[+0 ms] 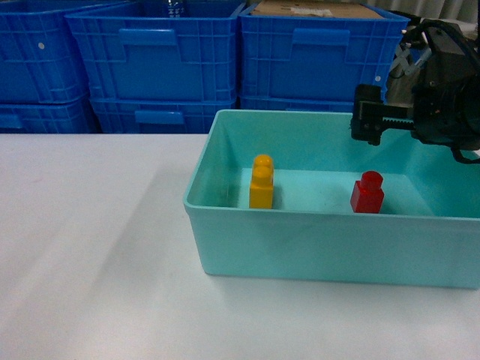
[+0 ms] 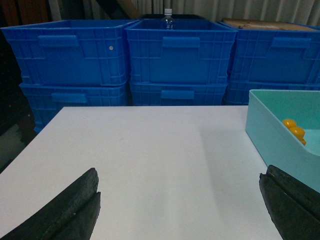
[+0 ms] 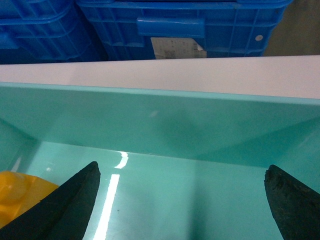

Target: Pick red block from blue box to shelf

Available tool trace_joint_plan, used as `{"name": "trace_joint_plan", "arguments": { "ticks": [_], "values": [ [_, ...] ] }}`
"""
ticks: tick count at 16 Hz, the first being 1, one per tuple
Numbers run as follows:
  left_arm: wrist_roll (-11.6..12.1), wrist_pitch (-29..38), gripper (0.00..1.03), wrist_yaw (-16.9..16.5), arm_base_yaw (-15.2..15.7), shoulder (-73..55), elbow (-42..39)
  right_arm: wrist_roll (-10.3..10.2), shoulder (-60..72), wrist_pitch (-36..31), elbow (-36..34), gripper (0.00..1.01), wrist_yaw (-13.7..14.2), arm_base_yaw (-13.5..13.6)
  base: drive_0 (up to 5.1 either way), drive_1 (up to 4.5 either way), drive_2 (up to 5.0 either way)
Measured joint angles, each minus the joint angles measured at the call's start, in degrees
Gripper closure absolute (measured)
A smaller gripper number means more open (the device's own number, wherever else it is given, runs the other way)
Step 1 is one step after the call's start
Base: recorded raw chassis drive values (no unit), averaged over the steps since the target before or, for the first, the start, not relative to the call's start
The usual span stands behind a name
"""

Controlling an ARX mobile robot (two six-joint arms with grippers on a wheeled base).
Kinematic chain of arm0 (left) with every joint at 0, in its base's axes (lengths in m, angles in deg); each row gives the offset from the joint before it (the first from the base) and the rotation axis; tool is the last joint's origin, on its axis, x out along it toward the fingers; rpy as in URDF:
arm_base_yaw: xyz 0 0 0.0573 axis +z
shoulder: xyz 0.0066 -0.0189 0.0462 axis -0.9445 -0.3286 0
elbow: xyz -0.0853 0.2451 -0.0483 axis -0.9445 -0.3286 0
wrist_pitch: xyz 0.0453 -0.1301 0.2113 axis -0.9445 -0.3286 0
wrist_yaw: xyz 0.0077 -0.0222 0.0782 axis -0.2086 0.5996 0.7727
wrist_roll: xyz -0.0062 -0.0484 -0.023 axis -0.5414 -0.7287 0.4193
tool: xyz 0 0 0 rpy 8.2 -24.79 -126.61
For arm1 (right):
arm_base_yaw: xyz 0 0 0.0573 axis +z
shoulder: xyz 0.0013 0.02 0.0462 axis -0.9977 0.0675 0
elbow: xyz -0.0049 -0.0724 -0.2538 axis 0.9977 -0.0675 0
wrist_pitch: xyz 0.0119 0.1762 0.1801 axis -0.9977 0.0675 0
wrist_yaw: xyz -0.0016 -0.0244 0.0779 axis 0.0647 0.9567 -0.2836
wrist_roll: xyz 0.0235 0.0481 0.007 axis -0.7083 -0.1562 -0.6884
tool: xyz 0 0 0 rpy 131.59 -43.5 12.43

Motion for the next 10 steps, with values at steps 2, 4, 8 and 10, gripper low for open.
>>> {"name": "trace_joint_plan", "arguments": {
  "ticks": [2,4,8,10],
  "values": [
    [0.02,0.02,0.05,0.0,0.0,0.0,0.0,1.31,0.04,-0.92,-0.35,0.03,1.79,3.91,0.0,0.0,0.0],
    [0.0,0.02,0.05,0.0,0.0,0.0,0.0,1.55,0.66,-1.66,-0.76,0.03,2.12,4.09,0.0,0.0,0.0],
    [0.0,0.02,0.05,0.0,0.0,0.0,0.0,1.68,4.68,-2.71,-1.57,0.03,2.4,1.42,0.0,0.0,0.0],
    [0.0,0.02,0.05,0.0,0.0,0.0,0.0,1.68,5.46,-3.41,-1.57,0.03,2.38,0.63,0.0,0.0,0.0]
  ]
}}
